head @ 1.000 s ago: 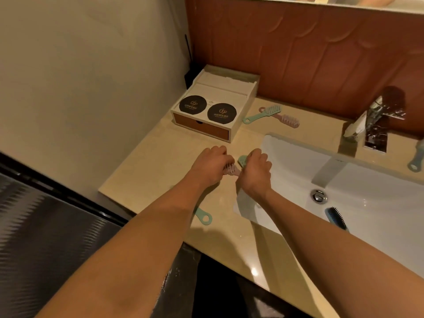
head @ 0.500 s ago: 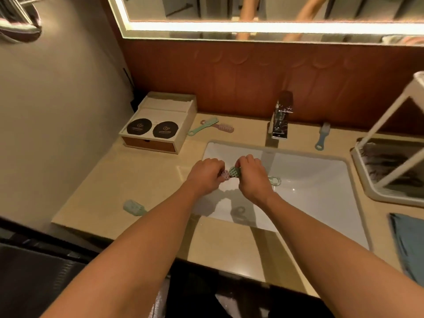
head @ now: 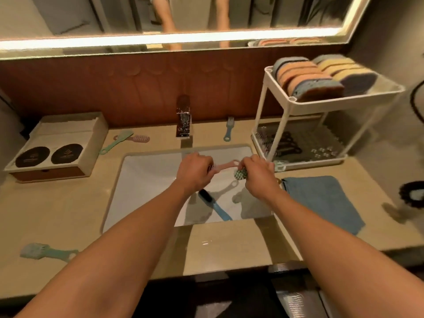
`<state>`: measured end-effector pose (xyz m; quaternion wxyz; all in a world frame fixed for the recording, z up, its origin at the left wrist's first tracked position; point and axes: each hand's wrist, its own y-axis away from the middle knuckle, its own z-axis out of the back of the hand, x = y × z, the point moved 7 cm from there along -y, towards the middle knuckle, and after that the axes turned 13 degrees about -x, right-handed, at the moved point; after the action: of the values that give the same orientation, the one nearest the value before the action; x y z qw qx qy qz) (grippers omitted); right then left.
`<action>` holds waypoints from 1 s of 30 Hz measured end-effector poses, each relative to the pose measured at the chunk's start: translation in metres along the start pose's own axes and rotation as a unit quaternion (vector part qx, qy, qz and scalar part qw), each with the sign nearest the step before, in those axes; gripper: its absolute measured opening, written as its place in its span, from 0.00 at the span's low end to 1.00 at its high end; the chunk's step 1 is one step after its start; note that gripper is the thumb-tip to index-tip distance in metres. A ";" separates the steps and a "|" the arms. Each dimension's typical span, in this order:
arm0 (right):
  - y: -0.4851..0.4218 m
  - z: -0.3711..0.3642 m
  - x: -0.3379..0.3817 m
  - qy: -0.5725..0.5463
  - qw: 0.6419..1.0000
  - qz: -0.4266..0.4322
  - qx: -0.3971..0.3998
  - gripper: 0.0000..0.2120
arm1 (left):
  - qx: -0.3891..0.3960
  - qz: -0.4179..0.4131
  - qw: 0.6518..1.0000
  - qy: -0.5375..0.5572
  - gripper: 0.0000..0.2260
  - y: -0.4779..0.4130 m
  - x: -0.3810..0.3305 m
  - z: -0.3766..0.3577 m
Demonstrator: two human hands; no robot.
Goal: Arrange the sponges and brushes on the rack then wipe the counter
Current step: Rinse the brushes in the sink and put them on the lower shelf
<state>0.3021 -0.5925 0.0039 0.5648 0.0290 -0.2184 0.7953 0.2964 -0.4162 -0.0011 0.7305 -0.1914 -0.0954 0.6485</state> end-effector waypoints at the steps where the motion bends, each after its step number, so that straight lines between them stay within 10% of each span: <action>1: 0.002 0.005 -0.009 0.001 1.000 -0.005 -0.003 0.23 | -0.005 -0.007 1.000 0.002 0.09 -0.007 -0.011 0.000; 30: -0.086 -0.006 -0.184 -0.043 0.986 -0.159 -0.032 0.20 | 0.096 0.051 0.954 0.278 0.10 -0.177 -0.131 -0.122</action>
<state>0.4480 -0.7307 -0.0287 0.6746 0.0791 -0.2607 0.6861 0.4865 -0.5793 -0.0264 0.7093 -0.2975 0.1845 0.6118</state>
